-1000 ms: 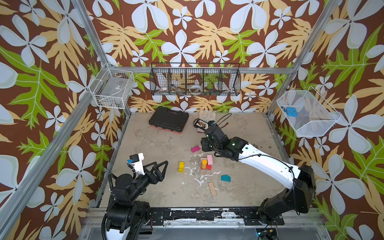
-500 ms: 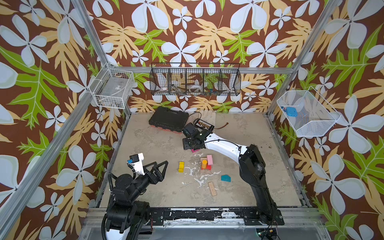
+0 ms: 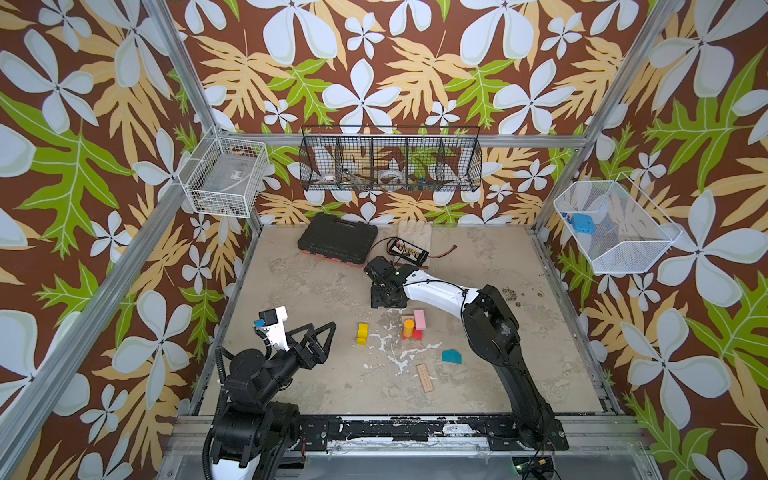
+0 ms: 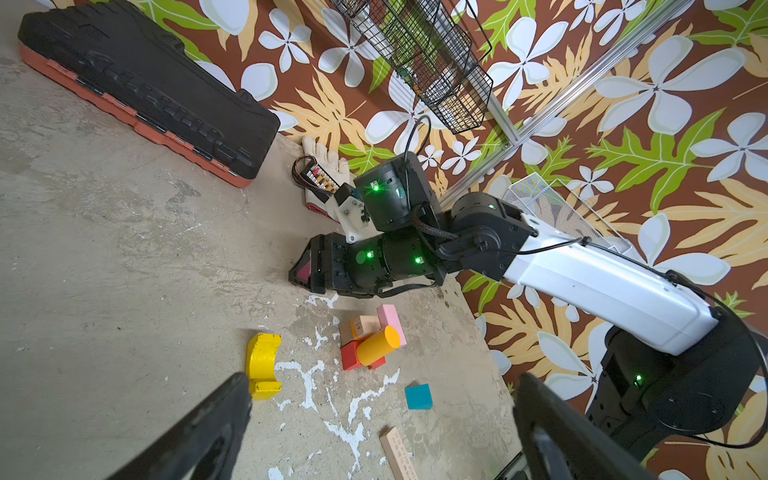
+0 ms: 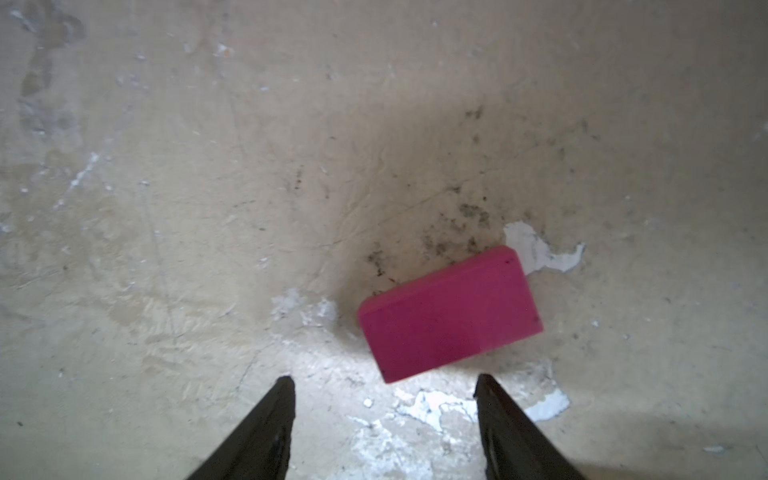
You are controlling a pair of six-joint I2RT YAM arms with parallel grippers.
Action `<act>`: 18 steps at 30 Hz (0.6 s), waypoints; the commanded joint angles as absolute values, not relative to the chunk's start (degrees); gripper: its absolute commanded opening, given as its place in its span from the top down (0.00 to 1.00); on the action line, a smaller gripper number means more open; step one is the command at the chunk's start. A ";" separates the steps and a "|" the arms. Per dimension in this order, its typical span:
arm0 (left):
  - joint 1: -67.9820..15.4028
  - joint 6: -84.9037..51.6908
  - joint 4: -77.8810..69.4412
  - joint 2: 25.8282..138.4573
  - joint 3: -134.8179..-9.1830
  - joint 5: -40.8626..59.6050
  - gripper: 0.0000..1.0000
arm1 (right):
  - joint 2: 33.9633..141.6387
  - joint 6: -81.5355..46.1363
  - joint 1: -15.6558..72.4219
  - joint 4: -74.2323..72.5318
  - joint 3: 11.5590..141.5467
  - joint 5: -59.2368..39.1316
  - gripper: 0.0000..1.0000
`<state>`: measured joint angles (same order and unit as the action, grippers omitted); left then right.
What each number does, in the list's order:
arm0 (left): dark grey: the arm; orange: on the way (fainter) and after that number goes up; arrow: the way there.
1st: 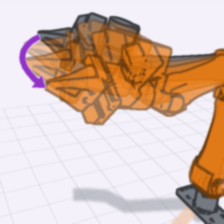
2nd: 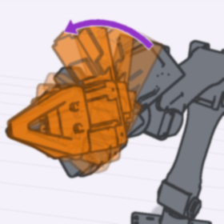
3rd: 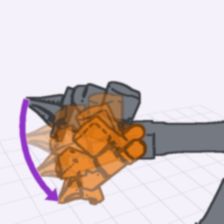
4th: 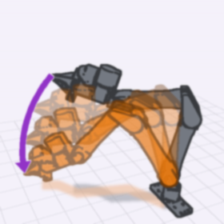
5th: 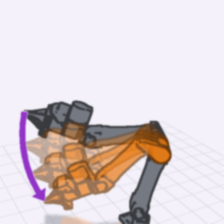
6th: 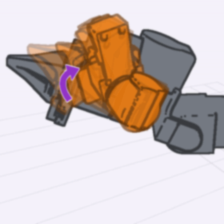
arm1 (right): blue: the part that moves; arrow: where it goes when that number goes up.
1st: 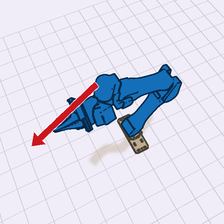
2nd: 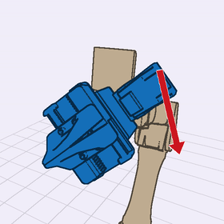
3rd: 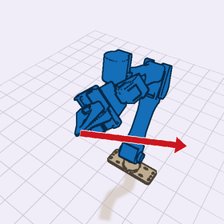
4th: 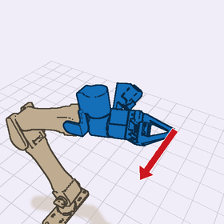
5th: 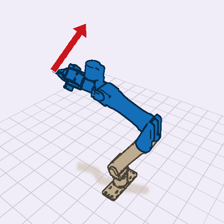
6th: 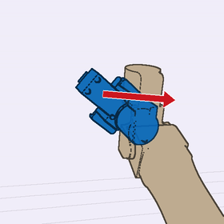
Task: Build the wood block tower
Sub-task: 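Raise the right gripper and move it toward the magenta block, then lower the open right gripper onto the magenta block and close it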
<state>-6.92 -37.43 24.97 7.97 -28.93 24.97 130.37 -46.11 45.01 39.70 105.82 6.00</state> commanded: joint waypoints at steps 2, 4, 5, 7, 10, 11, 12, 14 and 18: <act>-7.00 -37.45 23.56 7.84 -28.98 25.57 0.00 | 129.90 -47.49 44.62 37.86 105.43 5.28 0.31; -6.92 -37.45 23.55 7.91 -29.00 25.53 0.00 | 130.21 -47.32 44.55 37.44 105.60 4.99 0.29; -7.01 -37.45 23.55 7.91 -28.96 25.56 0.00 | 130.48 -47.31 44.46 37.38 105.70 4.78 0.28; -7.00 -37.52 23.56 7.90 -28.99 25.66 0.00 | 131.18 -47.04 44.20 36.96 106.12 4.16 0.27; -7.03 -37.51 23.55 7.83 -29.00 25.71 0.00 | 132.73 -46.31 43.65 36.86 107.93 3.33 0.27; -6.98 -37.48 23.58 7.88 -28.96 25.73 0.00 | 133.41 -46.05 43.58 37.20 108.69 3.71 0.27; -6.95 -37.53 23.49 7.86 -29.00 25.75 0.00 | 134.11 -45.57 43.40 37.59 109.70 3.86 0.27; -6.94 -37.53 23.47 7.84 -28.91 25.75 0.00 | 135.68 -43.99 43.33 38.07 111.91 3.67 0.27; -6.95 -37.53 23.47 7.93 -28.92 25.75 0.00 | 138.94 -41.36 43.33 40.21 116.09 4.23 0.29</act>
<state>-6.92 -37.45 24.95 7.97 -28.86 25.58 137.49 -43.94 43.31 37.74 114.69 4.54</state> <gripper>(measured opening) 0.998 0.722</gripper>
